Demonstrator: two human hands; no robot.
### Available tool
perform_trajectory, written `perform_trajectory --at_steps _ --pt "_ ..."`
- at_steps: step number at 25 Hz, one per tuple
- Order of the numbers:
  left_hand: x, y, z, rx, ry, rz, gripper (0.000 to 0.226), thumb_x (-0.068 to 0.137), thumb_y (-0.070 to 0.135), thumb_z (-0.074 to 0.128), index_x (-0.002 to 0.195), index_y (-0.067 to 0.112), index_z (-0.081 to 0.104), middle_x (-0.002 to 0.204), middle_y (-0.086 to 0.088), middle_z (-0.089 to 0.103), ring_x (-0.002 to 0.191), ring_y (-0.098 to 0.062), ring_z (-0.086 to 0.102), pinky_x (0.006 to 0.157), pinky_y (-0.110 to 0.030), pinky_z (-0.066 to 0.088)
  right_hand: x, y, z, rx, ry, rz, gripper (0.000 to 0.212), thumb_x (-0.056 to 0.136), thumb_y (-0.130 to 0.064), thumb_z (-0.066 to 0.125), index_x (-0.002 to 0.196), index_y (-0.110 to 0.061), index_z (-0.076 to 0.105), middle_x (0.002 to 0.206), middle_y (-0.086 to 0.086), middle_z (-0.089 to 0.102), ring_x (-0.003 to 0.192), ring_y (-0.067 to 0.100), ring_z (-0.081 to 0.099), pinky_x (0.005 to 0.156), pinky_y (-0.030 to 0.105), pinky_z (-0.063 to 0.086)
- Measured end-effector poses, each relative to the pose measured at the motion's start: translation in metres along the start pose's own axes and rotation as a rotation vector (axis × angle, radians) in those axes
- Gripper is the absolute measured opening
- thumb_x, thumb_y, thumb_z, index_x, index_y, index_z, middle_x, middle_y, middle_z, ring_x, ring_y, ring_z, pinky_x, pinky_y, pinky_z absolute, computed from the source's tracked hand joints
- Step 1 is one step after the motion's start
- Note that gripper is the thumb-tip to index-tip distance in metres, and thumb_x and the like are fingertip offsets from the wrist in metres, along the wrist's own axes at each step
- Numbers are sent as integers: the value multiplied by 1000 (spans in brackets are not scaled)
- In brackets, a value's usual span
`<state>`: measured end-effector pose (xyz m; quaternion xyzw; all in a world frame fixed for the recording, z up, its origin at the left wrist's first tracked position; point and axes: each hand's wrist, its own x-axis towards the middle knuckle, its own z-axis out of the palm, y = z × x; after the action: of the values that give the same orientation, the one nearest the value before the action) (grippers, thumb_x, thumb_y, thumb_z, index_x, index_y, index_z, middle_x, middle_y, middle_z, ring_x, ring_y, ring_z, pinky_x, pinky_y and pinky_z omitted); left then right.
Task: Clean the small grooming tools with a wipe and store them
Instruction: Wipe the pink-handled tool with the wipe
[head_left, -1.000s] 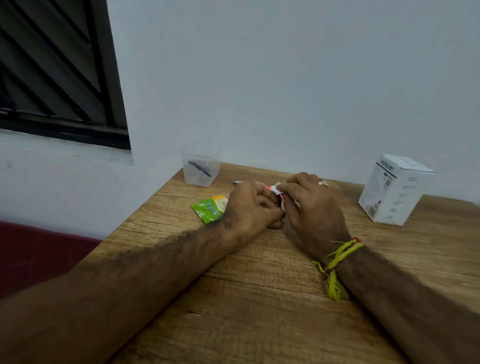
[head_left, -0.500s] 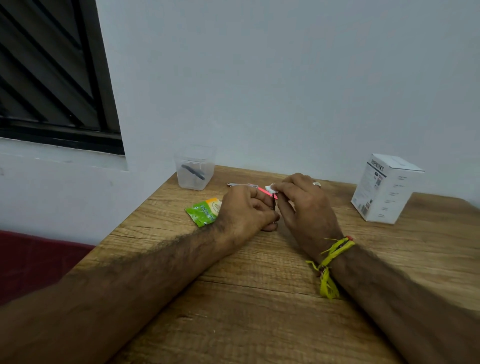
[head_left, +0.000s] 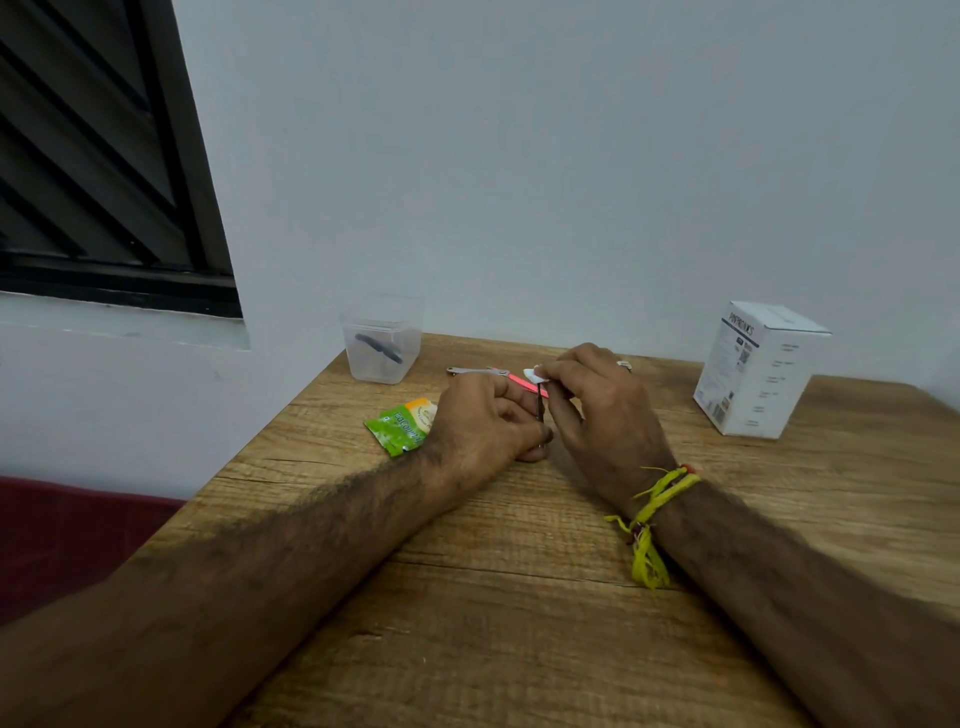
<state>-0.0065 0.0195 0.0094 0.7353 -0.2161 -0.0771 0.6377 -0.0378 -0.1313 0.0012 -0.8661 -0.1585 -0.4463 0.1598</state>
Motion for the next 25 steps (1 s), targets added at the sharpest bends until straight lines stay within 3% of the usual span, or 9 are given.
perform_trajectory --at_steps 6,11,21,25 --pt "1 -1 0 1 -17 11 16 77 -11 75 86 -1 67 73 -19 72 58 -16 69 58 -24 57 -2 1 -2 40 3 13 18 88 -7 58 99 -4 72 89 6 63 82 22 62 73 45 53" --pt "5 -1 -2 6 -21 22 16 76 -12 74 85 -1 68 71 -17 72 59 -17 69 62 -27 59 3 2 0 35 14 19 22 91 -14 53 100 -5 72 89 5 62 81 21 62 73 46 52" --pt "3 -1 -2 30 -32 18 21 75 -11 76 94 -7 67 78 -24 73 67 -25 71 71 -37 62 6 5 0 104 75 100 13 88 -5 63 97 -5 72 87 4 62 78 17 59 71 39 52" --pt "0 1 3 -27 -54 -36 24 75 -12 77 97 -10 67 81 -25 73 67 -25 72 65 -30 62 -5 6 -8 70 138 71 11 90 -4 62 97 -3 71 87 5 62 79 19 60 72 39 52"
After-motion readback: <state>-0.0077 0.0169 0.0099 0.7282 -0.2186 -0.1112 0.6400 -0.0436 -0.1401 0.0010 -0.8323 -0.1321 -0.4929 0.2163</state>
